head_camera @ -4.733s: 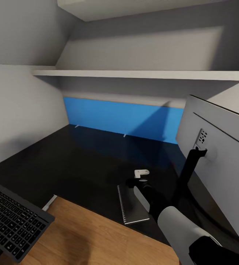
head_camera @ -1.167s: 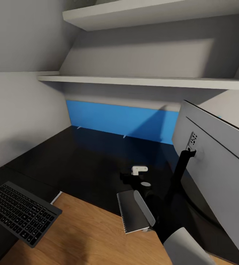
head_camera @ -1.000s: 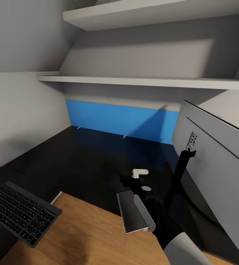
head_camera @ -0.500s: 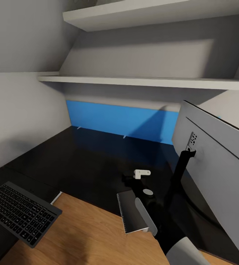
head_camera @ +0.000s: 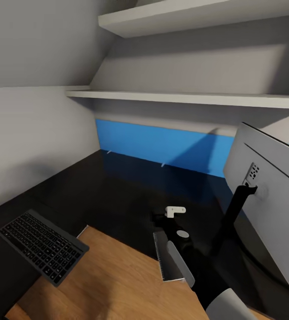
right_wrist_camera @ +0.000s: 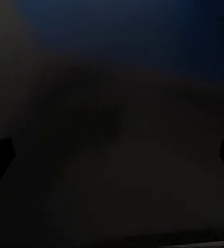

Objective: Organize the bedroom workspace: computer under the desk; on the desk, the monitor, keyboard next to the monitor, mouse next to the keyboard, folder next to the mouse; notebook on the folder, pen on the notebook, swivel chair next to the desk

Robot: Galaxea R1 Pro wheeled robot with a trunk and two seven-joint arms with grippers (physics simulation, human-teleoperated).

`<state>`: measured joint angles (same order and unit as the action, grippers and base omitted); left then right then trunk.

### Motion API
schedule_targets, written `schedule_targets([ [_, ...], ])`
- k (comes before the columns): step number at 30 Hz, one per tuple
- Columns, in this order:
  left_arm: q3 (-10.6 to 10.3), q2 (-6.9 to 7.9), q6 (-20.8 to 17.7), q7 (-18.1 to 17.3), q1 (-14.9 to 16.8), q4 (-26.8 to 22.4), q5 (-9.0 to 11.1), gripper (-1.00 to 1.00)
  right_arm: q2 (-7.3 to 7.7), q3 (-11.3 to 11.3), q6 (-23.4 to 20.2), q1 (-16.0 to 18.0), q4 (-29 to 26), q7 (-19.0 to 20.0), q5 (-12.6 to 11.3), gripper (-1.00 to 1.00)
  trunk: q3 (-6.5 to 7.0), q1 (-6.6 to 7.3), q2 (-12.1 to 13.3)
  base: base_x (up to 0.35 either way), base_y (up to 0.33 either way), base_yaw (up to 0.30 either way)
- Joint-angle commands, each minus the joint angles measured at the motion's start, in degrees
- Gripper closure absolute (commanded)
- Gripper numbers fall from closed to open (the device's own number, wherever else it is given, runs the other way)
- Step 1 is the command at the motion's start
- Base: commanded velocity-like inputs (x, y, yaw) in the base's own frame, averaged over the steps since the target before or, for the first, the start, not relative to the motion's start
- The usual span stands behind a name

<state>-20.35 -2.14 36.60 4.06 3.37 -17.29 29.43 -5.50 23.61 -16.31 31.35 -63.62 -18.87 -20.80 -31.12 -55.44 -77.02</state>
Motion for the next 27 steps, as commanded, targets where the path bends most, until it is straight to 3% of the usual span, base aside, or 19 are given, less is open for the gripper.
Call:
schedule_targets([
  [1, -0.48, 0.02, 0.2, 0.43, 0.06, 0.04, 0.19, -1.0, 0.04, 0.12, -0.17, 0.02, -0.1, -0.46, -0.47, -1.0, -0.08, 0.01, -0.03, -0.144, -0.027, 0.265],
  [15, -0.48, 0.02, -0.12, 0.43, 0.06, 0.06, 0.18, -1.0, 0.12, 0.12, -0.19, -0.8, -0.44, -0.28, -0.47, -1.0, -0.21, 0.01, -0.03, -0.271, -0.054, 0.197],
  [27, -0.48, 0.03, -0.11, 0.43, 0.06, 0.06, 0.18, -1.0, 0.11, 0.12, -0.13, -0.85, -0.39, -0.28, -0.47, -1.0, -0.21, 0.01, -0.03, -0.326, -0.003, 0.017],
])
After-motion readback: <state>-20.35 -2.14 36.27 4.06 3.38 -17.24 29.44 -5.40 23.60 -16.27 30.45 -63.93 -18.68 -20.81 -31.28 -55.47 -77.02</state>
